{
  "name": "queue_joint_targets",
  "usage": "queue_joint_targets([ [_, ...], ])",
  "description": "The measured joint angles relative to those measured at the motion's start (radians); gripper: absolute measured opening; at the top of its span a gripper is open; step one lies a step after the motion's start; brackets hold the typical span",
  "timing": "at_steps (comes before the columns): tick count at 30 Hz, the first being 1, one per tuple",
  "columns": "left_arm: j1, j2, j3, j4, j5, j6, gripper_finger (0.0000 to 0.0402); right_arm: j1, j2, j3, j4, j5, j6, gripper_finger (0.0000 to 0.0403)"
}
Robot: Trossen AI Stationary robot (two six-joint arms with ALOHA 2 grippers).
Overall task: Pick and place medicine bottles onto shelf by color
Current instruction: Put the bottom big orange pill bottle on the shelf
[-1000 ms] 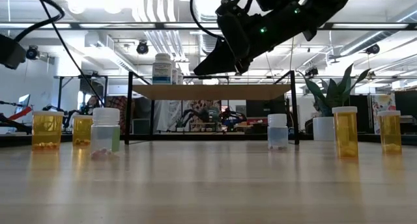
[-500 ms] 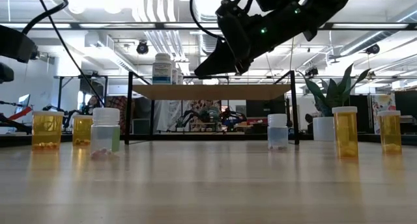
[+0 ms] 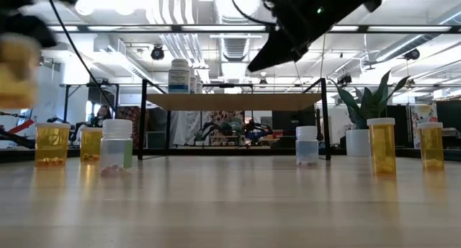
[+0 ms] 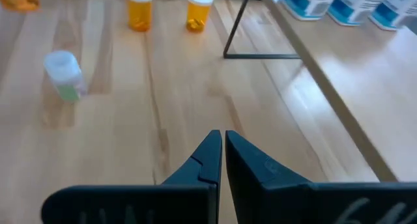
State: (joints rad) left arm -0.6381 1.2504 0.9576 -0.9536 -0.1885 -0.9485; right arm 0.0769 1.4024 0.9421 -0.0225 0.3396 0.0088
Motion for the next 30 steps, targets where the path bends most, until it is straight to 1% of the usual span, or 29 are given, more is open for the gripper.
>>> queue_joint_targets([
  [3,0.111,0.049,0.103,-0.003,-0.041,0.158,0.0175,0.003,-0.028,-0.015,-0.022,0.001,0.037,0.0013],
  [6,0.229,0.133,0.197,0.046,-0.046,0.336,0.0175,0.018,-0.041,-0.049,-0.034,0.002,0.074,0.0013],
  [9,0.319,0.256,0.281,0.119,0.023,0.507,0.0175,0.048,-0.055,-0.106,-0.036,0.001,0.137,0.0013],
  [10,0.344,0.304,0.314,0.128,0.048,0.550,0.0175,0.062,-0.062,-0.127,-0.040,0.001,0.160,0.0013],
  [13,0.401,0.443,0.410,0.132,0.080,0.645,0.0175,0.106,-0.092,-0.186,-0.052,0.002,0.236,0.0013],
  [17,0.446,0.601,0.503,0.128,0.082,0.708,0.0175,0.161,-0.133,-0.249,-0.051,0.001,0.305,0.0013],
  [19,0.461,0.659,0.538,0.125,0.085,0.734,0.0177,0.179,-0.148,-0.271,-0.054,0.002,0.315,0.0013],
  [21,0.472,0.702,0.556,0.121,0.085,0.752,0.0189,0.188,-0.161,-0.283,-0.050,0.002,0.322,0.0013],
  [24,0.482,0.745,0.571,0.124,0.084,0.750,0.0203,0.190,-0.174,-0.293,-0.049,0.003,0.326,0.0013],
  [30,0.481,0.759,0.573,0.139,0.066,0.771,0.0210,0.190,-0.177,-0.291,-0.047,0.004,0.324,0.0013],
])
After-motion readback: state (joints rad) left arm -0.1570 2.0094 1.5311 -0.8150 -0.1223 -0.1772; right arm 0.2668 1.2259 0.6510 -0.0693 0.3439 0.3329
